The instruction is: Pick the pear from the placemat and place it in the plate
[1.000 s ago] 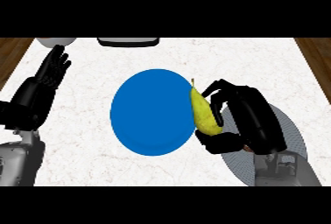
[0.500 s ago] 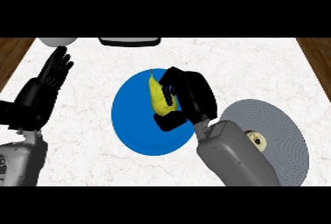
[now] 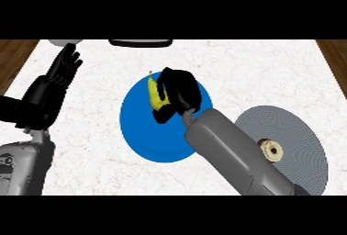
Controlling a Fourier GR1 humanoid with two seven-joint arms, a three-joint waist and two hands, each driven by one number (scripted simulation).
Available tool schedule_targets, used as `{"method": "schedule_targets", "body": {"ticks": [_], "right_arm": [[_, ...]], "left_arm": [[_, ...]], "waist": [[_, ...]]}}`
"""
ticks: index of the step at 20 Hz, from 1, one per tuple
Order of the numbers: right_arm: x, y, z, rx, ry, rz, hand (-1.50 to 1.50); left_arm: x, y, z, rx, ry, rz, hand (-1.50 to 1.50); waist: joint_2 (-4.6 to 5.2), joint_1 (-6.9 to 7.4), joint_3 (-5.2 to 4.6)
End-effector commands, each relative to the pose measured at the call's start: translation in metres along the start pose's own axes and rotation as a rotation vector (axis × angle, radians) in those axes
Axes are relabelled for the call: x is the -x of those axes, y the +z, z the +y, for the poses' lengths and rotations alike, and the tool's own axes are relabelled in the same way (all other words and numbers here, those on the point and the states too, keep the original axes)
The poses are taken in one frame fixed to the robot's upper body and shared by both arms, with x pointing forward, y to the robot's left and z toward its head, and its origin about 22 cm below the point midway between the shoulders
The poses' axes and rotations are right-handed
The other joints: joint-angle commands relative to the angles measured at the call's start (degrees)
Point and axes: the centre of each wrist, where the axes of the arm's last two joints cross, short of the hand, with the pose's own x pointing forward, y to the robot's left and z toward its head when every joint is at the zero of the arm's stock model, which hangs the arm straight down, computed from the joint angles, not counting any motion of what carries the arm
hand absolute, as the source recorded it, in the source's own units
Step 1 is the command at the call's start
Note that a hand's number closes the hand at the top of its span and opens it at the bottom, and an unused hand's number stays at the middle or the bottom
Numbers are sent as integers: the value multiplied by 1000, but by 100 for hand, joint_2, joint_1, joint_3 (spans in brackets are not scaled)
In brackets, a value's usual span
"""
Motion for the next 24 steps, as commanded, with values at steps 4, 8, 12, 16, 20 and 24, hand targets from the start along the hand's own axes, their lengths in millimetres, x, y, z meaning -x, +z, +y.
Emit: {"method": "schedule_targets", "body": {"ticks": [4, 8, 12, 16, 20, 24], "right_arm": [[22, -15, 21, 5, -92, 148, -150], [13, -17, 17, -23, -218, 87, -150], [13, -14, 20, 80, -330, 33, -150], [22, -14, 18, 190, -451, 23, -150], [19, -23, -1, 188, -625, 8, -150], [30, -33, -17, 218, -695, 44, -150]], "left_arm": [[-1, -2, -8, 59, 5, -8, 0], [-10, -13, -17, 42, 27, -16, 0], [-3, -10, -26, 45, 14, -19, 0], [-18, -10, -12, 48, 7, -27, 0], [-7, -5, -8, 9, 8, -2, 0], [-6, 10, 4, -5, 24, 12, 0]], "waist": [[44, 221, 2], [70, 250, 6], [74, 268, 7], [60, 269, 13], [11, 20, 8], [-41, -117, 4]]}}
